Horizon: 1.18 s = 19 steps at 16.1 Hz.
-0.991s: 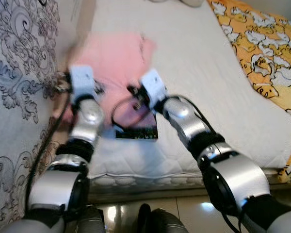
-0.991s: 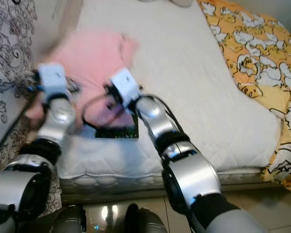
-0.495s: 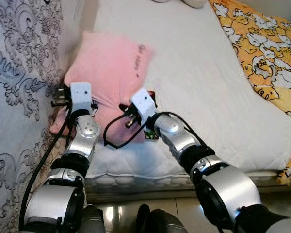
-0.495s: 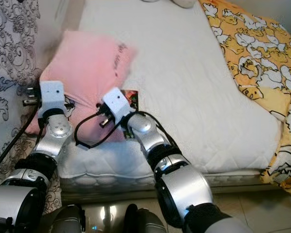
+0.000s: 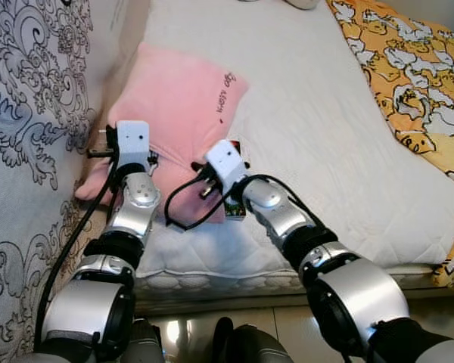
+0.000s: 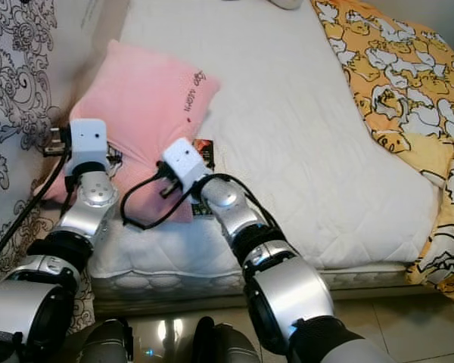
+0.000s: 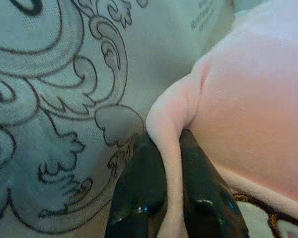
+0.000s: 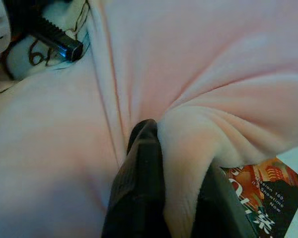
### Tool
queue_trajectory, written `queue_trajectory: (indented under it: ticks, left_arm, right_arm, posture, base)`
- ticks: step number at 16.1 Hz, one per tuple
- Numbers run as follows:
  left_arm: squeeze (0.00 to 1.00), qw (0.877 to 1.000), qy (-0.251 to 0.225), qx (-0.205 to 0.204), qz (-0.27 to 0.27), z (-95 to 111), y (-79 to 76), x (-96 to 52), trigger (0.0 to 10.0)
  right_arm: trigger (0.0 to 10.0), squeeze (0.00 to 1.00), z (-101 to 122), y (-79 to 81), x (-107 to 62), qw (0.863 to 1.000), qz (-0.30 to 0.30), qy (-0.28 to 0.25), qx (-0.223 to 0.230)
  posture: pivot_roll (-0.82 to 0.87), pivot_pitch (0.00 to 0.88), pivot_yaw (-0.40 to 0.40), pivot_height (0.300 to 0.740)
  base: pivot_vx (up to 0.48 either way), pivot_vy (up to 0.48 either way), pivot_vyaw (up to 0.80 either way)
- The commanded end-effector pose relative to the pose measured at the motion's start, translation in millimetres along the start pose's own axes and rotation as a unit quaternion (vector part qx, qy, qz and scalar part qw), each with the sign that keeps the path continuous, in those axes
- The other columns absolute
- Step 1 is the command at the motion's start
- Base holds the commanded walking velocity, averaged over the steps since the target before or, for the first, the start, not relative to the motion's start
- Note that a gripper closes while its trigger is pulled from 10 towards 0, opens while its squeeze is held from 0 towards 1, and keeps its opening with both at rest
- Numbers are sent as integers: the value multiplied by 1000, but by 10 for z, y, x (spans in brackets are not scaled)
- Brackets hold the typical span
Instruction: Clean up the room
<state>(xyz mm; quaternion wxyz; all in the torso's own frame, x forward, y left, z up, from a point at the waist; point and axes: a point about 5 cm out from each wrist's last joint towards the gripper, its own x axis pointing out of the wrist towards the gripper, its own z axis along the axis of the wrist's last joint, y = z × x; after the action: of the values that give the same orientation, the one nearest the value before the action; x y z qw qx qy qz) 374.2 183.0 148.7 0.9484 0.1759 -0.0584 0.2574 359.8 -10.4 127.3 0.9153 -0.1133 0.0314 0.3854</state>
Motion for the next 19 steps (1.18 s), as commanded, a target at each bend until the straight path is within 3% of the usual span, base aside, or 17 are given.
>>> queue_trajectory:
  ticks: [1, 4, 6, 7, 9, 12, 14, 17, 19]
  left_arm:
    - [1000, 999, -17, -25, 19, 192, 27, 81, 10000]
    - [1000, 997, -42, -58, 18, 434, -56, 33, 10000]
    - [1000, 997, -42, -68, 13, 461, -82, 12, 10000]
    - [1000, 996, -48, -68, -8, 485, -134, -42, 10000]
    - [1000, 997, -25, -56, -42, 332, -122, -133, 10000]
    - [1000, 997, -37, -41, -56, 338, -23, -188, 10000]
    - [1000, 996, -35, -37, -68, 328, -37, -221, 10000]
    - [1000, 995, -31, -26, -87, 278, -33, -251, 10000]
    - [1000, 992, -38, -25, -115, 270, -11, -224, 10000]
  right_arm:
    - [10000, 1000, -148, -87, -86, 999, -6, 26, 26]
    - [10000, 1000, -51, -122, -70, 1000, 4, 8, 21]
    - [10000, 1000, -27, -136, -65, 1000, 3, 5, 20]
    - [10000, 1000, 39, -190, -58, 999, -9, -8, 37]
    - [10000, 1000, 77, -348, -104, 991, -60, -38, 117]
    - [10000, 1000, -10, -435, -203, 975, -89, -69, 190]
    - [10000, 1000, -137, -440, -259, 966, -102, -62, 229]
    - [10000, 1000, -328, -365, -326, 957, -121, -52, 259]
    - [10000, 1000, -345, -310, -357, 958, -139, -68, 242]
  posture:
    - [200, 188, -227, 740]
    - [204, 184, -226, 740]
    - [206, 181, -227, 740]
    - [210, 169, -226, 740]
    - [211, 135, -214, 740]
    - [202, 86, -196, 740]
    - [199, 56, -189, 740]
    - [194, 10, -176, 740]
    - [199, 0, -153, 740]
  base:
    - [0, 0, 0]
    - [0, 0, 0]
    - [0, 0, 0]
    - [0, 0, 0]
    - [0, 0, 0]
    - [0, 0, 0]
    - [0, 0, 0]
    - [0, 0, 0]
    - [0, 0, 0]
